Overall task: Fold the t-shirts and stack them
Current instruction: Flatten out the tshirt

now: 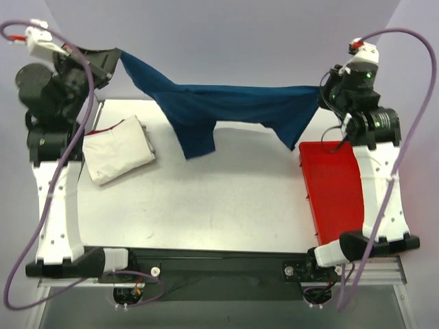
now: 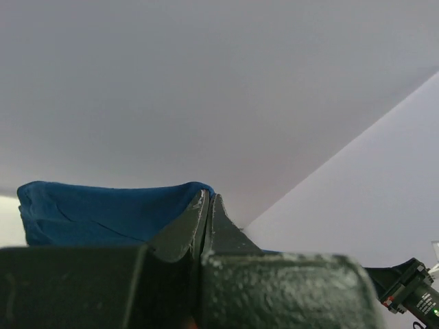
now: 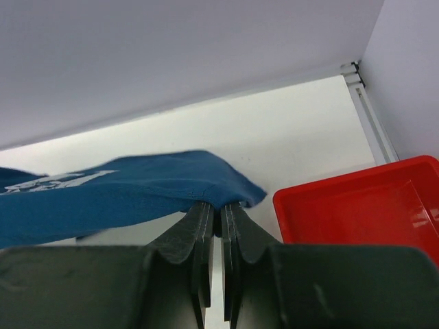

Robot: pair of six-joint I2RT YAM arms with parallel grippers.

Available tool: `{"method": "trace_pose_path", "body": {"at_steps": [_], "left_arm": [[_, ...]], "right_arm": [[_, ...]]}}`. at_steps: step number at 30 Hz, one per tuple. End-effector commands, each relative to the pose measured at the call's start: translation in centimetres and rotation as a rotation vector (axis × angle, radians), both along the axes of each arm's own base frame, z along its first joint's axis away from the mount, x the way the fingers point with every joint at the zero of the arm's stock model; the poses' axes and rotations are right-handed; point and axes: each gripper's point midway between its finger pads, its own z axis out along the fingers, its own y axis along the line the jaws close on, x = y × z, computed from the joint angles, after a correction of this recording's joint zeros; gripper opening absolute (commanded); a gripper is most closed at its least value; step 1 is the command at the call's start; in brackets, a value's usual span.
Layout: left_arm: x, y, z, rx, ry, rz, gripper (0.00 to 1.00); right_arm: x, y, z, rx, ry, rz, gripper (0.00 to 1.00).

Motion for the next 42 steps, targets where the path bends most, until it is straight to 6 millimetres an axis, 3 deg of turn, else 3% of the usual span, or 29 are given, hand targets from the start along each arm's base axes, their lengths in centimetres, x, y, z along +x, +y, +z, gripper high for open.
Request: {"method": "trace_pose_path", "body": {"at_steps": [1, 2, 4, 5, 9, 10, 14, 16, 18, 20, 22, 23, 24, 25, 27, 28, 29, 30, 31, 32, 33, 34, 35, 36, 38, 40, 42], "left_arm": [[-7.7, 0.7, 8.0, -0.014, -0.274, 0.044, 0.00], [-9.9, 1.1, 9.2, -0.021, -0.319, 0.066, 0.00], [-12.2, 1.5, 10.3, -0.023, -0.363, 0.092, 0.00], [-14.6, 2.0, 11.4, -0.013, -0.412, 0.123, 0.00], [-20.0, 3.5, 14.2, 0.026, -0.516, 0.230, 0.00], [-22.1, 3.8, 15.6, 0.027, -0.569, 0.252, 0.00], [-25.7, 4.1, 18.4, 0.047, -0.682, 0.286, 0.00], [-25.3, 4.1, 18.8, 0.047, -0.691, 0.287, 0.00], [-24.0, 3.9, 18.6, 0.046, -0.685, 0.274, 0.00], [-20.7, 3.5, 17.5, 0.046, -0.636, 0.242, 0.00], [-14.8, 2.8, 14.2, 0.053, -0.517, 0.191, 0.00], [-13.1, 2.3, 13.6, 0.042, -0.506, 0.161, 0.00], [-9.1, 2.0, 10.0, 0.038, -0.408, 0.135, 0.00], [-6.2, 1.6, 7.7, 0.034, -0.351, 0.107, 0.00], [-2.2, 0.9, 4.2, 0.030, -0.296, 0.071, 0.00], [2.1, 0.2, -0.9, 0.033, -0.173, 0.051, 0.00], [3.9, -0.2, -3.0, 0.058, -0.142, 0.046, 0.07], [5.7, -0.4, -5.4, 0.076, -0.095, 0.042, 0.26], [9.2, -0.8, -10.3, 0.110, 0.007, 0.028, 0.32], [10.8, -1.3, -12.7, 0.126, 0.054, 0.012, 0.38], [12.2, -1.9, -15.1, 0.140, 0.104, -0.007, 0.44], [14.7, -2.3, -19.5, 0.150, 0.198, -0.026, 0.57], [15.7, -2.7, -21.9, 0.152, 0.257, -0.045, 0.66], [16.3, -3.1, -23.7, 0.156, 0.304, -0.056, 0.69], [16.5, -4.3, -27.8, 0.189, 0.407, -0.084, 0.74], [15.2, -5.5, -27.9, 0.226, 0.418, -0.092, 0.75], [13.3, -6.1, -29.8, 0.233, 0.505, -0.108, 0.75]], "right_arm": [[-4.6, -0.8, 7.5, 0.045, -0.239, -0.002, 0.00], [-5.2, -0.8, 7.9, 0.050, -0.257, 0.006, 0.00], [-7.6, -0.8, 10.3, 0.062, -0.351, 0.025, 0.00], [-8.4, -0.9, 11.0, 0.067, -0.380, 0.028, 0.00], [-12.1, -1.1, 14.6, 0.088, -0.531, 0.054, 0.00], [-13.4, -1.3, 15.4, 0.091, -0.564, 0.054, 0.00], [-15.3, -1.4, 17.2, 0.103, -0.624, 0.063, 0.00], [-15.4, -1.4, 17.3, 0.108, -0.627, 0.063, 0.00], [-14.1, -1.5, 16.6, 0.109, -0.597, 0.046, 0.00], [-12.0, -1.5, 14.5, 0.097, -0.534, 0.027, 0.00], [-9.1, -1.3, 11.9, 0.080, -0.460, 0.008, 0.00], [-7.4, -1.1, 9.9, 0.071, -0.416, 0.007, 0.00], [-5.3, -0.8, 7.6, 0.060, -0.362, 0.004, 0.00], [-4.1, -0.6, 6.0, 0.058, -0.330, 0.005, 0.00], [-0.2, 0.0, 0.9, 0.047, -0.232, 0.008, 0.00], [1.0, 0.2, -0.8, 0.044, -0.198, 0.009, 0.00], [2.5, 0.3, -3.5, 0.040, -0.156, 0.005, 0.00], [4.4, 0.6, -6.7, 0.034, -0.088, 0.003, 0.00], [5.5, 1.0, -8.9, 0.035, -0.045, 0.016, 0.00], [6.6, 1.0, -10.7, 0.030, -0.011, 0.013, 0.04], [8.3, 1.2, -14.7, 0.022, 0.080, 0.014, 0.14], [9.1, 1.4, -16.7, 0.016, 0.128, 0.023, 0.29], [9.4, 1.5, -19.0, 0.013, 0.195, 0.024, 0.55], [10.4, 1.3, -21.7, 0.009, 0.265, 0.015, 0.60], [10.2, 1.4, -23.7, 0.001, 0.329, 0.022, 0.70], [9.5, 1.6, -24.6, 0.003, 0.353, 0.035, 0.75], [8.6, 1.8, -24.0, 0.009, 0.347, 0.056, 0.81]]}}
